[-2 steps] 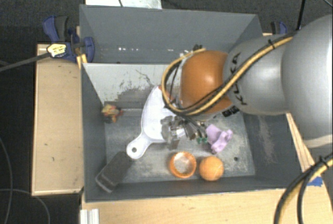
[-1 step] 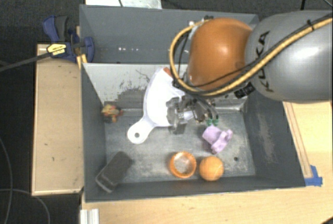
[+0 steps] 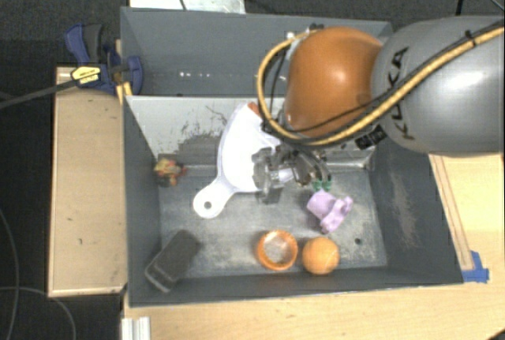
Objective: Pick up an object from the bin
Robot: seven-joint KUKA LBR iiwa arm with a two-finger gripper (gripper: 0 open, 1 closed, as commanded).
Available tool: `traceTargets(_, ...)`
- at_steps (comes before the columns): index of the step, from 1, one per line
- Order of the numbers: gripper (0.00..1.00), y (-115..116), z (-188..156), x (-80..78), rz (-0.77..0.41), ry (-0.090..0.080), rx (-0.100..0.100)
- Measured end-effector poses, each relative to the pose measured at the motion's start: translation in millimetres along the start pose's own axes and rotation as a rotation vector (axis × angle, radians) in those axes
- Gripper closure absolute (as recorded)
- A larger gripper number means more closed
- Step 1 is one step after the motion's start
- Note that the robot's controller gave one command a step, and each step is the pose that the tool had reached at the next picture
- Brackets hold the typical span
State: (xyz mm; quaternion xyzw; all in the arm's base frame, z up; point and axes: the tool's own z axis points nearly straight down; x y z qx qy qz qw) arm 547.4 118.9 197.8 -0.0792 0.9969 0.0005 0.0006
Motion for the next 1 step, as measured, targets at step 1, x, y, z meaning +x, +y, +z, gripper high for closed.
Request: traceTargets(1, 1.0, -3.7, -49.4, 0.7, 0.001, 0.006, 0.001)
